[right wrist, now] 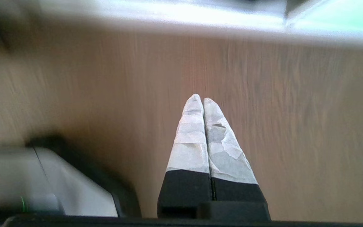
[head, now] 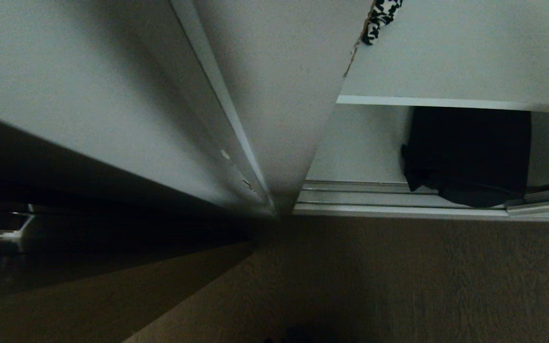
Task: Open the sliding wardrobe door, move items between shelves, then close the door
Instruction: Close the door
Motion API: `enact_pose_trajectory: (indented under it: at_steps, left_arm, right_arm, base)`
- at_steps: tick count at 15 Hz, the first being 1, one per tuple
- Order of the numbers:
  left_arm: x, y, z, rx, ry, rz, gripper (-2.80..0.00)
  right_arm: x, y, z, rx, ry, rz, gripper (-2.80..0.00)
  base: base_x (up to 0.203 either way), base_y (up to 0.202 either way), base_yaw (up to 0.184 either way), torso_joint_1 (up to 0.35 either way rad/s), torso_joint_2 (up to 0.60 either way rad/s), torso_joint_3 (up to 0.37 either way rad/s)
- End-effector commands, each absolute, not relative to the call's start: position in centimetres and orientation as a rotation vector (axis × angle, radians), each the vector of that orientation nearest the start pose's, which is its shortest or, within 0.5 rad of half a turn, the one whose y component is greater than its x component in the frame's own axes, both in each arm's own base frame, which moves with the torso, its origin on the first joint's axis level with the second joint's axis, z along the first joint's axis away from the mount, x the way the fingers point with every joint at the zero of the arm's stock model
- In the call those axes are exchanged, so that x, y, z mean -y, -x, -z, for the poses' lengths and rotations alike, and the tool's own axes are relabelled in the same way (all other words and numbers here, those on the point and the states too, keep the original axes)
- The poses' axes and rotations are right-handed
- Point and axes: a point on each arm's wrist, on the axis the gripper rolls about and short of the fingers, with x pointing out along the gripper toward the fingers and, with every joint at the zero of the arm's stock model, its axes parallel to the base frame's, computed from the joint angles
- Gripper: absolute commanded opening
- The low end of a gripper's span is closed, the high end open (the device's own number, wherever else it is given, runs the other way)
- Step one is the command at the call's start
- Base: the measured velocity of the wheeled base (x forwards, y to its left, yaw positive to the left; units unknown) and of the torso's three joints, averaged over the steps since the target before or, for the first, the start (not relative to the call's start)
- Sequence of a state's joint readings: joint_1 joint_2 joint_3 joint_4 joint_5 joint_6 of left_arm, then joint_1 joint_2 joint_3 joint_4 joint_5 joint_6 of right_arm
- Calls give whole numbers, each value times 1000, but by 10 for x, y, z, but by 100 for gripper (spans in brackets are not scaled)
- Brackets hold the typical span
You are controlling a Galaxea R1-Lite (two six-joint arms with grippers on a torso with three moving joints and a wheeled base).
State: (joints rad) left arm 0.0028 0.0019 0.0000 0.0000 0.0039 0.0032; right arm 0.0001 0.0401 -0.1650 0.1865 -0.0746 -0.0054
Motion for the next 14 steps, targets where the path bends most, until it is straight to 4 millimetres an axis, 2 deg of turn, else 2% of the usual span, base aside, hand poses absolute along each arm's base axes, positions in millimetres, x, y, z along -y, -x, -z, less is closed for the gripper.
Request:
enact_pose_trajectory:
  at_steps: [1,3,5,7,14]
  left_arm:
    - [0,23,-76,-2,-3,-8,-280]
    - [0,23,-76,-2,-3,-8,-280]
    - [0,23,-76,-2,-3,-8,-280]
    - [0,23,-76,-2,-3,-8,-280]
    - [0,23,-76,-2,-3,-8,-280]
  right_arm:
    - [2,35,-105,83,-5,73,-280]
    - [2,26,-85,29,-6,71,-280]
    - [1,26,-85,34,-12,44,-280]
    - [0,23,-75,10,-2,-8,-280]
    - [0,23,-76,2,-5,-11,-280]
  base:
    - [0,0,0,0,0,0]
    - [0,0,0,0,0,0]
    - [0,0,0,0,0,0]
    - [0,0,0,0,0,0]
    - [0,0,0,0,0,0]
